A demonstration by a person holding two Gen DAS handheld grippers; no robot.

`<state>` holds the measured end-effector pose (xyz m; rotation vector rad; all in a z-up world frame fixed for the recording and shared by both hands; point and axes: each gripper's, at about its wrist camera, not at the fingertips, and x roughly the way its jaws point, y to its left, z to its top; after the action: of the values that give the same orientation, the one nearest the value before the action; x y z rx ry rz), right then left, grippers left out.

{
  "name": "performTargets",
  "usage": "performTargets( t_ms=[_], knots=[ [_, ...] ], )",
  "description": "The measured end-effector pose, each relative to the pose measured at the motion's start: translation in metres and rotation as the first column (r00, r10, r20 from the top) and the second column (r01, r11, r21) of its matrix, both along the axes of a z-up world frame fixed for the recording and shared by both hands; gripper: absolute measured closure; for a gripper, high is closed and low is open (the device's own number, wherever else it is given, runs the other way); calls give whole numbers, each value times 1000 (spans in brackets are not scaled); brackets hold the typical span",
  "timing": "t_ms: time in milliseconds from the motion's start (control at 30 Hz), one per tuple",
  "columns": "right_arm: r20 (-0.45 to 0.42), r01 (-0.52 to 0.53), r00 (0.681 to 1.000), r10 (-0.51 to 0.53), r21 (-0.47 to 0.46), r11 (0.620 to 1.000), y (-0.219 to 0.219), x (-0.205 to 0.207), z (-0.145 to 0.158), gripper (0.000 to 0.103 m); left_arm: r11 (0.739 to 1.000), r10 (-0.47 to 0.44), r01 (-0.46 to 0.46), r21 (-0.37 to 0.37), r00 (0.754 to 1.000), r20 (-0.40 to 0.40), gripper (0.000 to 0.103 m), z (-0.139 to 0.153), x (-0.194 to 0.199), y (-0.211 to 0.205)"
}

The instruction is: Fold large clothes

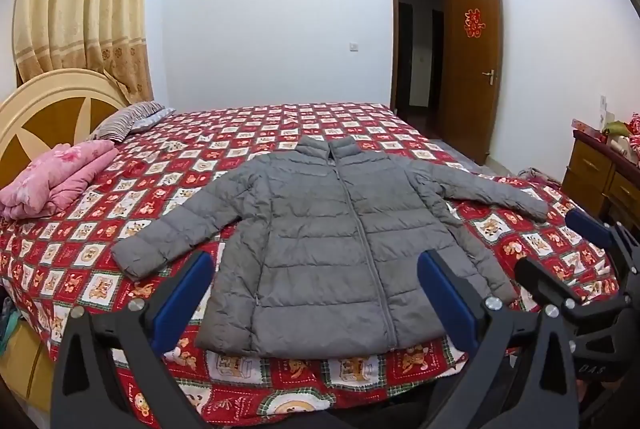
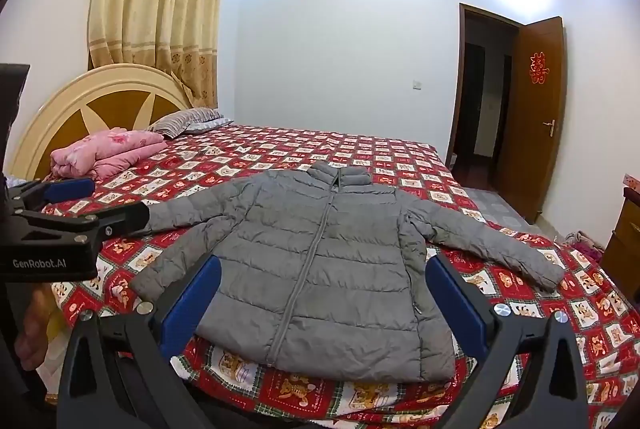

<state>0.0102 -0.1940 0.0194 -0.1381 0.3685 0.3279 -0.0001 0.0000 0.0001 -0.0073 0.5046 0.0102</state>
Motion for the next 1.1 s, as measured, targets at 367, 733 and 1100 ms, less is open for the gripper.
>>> performTargets(
  t_ms=[367,733,1100],
  knots=[
    [-22,-2,1000,2,1,1000,2,0,-6,1,999,25,-26,20,999,26,0,5,-3,8],
    [-39,-8,999,8,1,1000,2,3,-9,1,999,34,-35,29,999,29,0,6,-2,7],
    [-46,-10,999,10,0,1000,2,4,-12,1,998,43,-44,34,999,28,0,5,-1,8]
  ],
)
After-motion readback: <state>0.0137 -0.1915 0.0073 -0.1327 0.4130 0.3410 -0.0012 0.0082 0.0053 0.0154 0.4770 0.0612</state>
